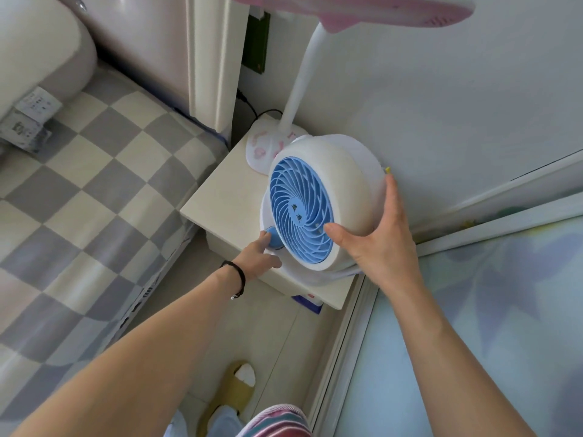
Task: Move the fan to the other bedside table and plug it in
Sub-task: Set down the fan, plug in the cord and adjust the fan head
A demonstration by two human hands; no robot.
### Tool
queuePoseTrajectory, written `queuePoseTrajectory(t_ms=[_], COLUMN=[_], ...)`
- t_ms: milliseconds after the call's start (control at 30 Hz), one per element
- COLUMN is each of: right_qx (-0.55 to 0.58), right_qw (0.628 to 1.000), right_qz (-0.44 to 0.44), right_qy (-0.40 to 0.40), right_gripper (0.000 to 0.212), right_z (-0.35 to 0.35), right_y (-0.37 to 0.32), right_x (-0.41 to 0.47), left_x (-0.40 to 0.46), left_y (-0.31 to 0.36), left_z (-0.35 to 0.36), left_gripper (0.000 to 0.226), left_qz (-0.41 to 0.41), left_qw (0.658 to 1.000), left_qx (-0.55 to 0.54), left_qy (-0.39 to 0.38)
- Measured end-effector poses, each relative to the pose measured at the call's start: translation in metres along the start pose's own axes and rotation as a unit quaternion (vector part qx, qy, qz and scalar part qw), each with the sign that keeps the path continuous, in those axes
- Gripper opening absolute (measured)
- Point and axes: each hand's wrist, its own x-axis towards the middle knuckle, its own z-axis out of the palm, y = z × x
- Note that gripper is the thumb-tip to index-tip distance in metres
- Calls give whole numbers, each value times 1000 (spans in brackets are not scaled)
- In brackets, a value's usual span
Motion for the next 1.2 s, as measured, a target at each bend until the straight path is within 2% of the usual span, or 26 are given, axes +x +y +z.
queuePoseTrajectory(t_ms=[167,333,500,633,733,800,900,1033,1200], right_qx=[117,136,163,202,226,246,297,324,308], right_qw=[991,988,981,973,968,963,949,941,944], right_qz=[54,71,87,81,64,59,72,75,58], right_qy=[-20,11,67,77,86,94,81,71,100], right_gripper=[102,111,114,108,100,92,82,113,118], right_z=[-14,-8,3,6,9,11,14,17,27], right_y=[10,14,24,25,24,24,26,32,30], right_x=[11,8,2,3,4,3,-3,-11,-14], left_x=[2,12,21,14,-5,-19,-32,-33,-29], left_y=[-1,5,16,22,27,29,35,39,40], left_z=[-2,-2,0,3,3,5,18,32,32], left_gripper=[72,74,64,66,57,51,53,63,65], left_qz=[25,25,26,44,17,20,40,44,39], left_qw=[1000,1000,1000,991,947,915,907,897,899], left_qx=[-2,9,6,-119,-305,-394,-418,-438,-435], left_qy=[-10,-6,-1,43,100,82,33,30,27])
